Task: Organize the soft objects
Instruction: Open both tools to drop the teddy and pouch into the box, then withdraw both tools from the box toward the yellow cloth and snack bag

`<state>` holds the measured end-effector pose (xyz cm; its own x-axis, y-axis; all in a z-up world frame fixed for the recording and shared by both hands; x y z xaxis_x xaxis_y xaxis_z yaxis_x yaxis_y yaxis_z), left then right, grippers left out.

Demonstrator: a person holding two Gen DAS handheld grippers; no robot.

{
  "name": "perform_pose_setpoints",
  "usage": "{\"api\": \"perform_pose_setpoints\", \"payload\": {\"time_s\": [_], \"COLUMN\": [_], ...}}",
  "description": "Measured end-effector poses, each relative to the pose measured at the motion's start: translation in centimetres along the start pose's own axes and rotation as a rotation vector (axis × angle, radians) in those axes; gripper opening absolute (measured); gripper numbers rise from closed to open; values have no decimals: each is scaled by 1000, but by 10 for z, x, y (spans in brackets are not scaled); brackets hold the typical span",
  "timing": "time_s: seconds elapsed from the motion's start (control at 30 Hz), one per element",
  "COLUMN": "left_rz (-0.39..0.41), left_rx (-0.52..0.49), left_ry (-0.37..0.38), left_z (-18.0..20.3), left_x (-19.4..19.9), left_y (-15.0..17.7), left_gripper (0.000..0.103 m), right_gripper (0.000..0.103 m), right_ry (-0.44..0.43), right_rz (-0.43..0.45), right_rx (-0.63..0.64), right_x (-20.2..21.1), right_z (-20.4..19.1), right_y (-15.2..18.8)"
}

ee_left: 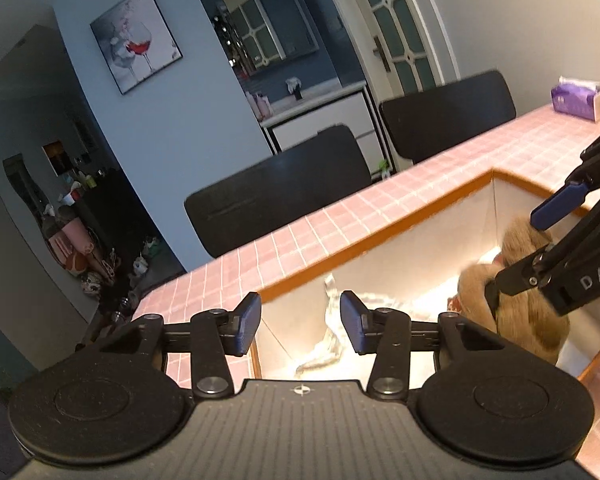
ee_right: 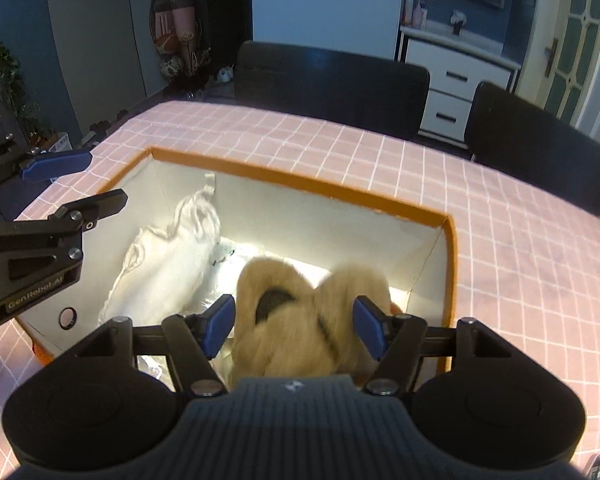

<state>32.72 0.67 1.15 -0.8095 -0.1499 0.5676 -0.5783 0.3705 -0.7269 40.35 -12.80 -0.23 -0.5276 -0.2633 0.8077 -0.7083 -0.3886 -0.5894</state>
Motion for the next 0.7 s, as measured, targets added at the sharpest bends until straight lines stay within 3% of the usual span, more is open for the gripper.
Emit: {"api": "perform_pose_setpoints", "payload": {"time_s": [0.07, 0.13, 0.3, 0.7], "left_rz": [26, 54, 122, 187], "left_rx": [10, 22, 64, 90], "left_ry": [4, 12, 44, 114], "left_z": [-2, -1, 2, 4], "left_x": [8, 17, 41, 81], "left_y": [-3, -6, -8, 4], "left_gripper": [54, 56, 58, 58], "right_gripper": [66, 73, 74, 75], "right_ry": [12, 24, 65, 17], "right_rz": [19, 42, 101, 177], "right_rx": [11, 19, 61, 83], "right_x": [8, 15, 33, 78], "right_z": [-3, -5, -13, -38], "right_y": [1, 3, 9, 33]}}
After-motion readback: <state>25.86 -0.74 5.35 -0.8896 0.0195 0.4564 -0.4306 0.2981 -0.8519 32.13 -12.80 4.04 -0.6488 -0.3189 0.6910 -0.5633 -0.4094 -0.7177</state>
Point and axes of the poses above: each gripper's, at about its wrist camera, not at the fingertips, and x roughly against the way its jaws point, z to its right, y to its underside, the point moved 8 cm from there along -x, roughly the way its jaws point, and after that the axes turned 8 degrees about -z, right-handed, at the moved point
